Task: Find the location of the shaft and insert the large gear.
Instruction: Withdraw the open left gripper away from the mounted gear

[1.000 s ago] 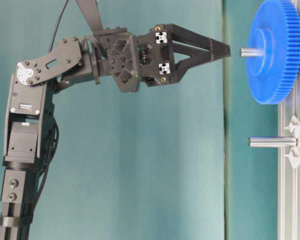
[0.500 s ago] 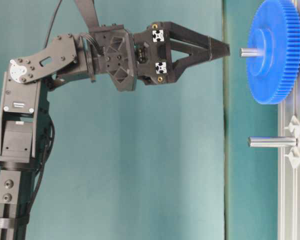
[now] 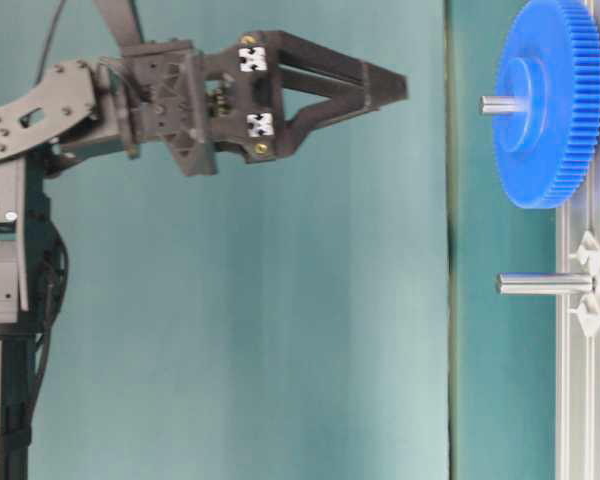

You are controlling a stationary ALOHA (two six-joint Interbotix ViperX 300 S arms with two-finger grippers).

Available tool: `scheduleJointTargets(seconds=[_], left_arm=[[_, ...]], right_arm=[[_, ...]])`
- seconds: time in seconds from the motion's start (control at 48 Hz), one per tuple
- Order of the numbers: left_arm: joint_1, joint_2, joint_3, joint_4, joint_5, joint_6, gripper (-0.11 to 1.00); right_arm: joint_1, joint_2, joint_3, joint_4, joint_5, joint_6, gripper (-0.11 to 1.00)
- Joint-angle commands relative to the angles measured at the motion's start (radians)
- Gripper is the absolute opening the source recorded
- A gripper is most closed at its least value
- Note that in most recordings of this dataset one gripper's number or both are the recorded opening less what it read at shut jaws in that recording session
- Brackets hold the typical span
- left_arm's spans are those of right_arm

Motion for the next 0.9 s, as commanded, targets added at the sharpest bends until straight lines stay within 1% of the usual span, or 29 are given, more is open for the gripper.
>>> scheduleJointTargets(seconds=[0.0, 0.375, 0.625, 0.875], left_arm=[[-0.003, -0.031, -0.035, 0.002, 0.012, -0.002, 0.9], [-0.003, -0.023, -0.074, 0.002, 0.026, -0.015, 0.9], [-0.003, -0.014, -0.077, 0.002, 0.054, -0.023, 0.9], [-0.003, -0.015, -0.078, 0.002, 0.054, -0.023, 0.9]], right_arm=[[-0.002, 0.009, -0.011, -0.002, -0.005, 0.012, 0.0], [-0.002, 0.008, -0.011, -0.002, -0.005, 0.012, 0.0], [-0.002, 0.008, -0.009, 0.0, -0.005, 0.012, 0.0], [-0.002, 0.008, -0.009, 0.0, -0.005, 0.012, 0.0]])
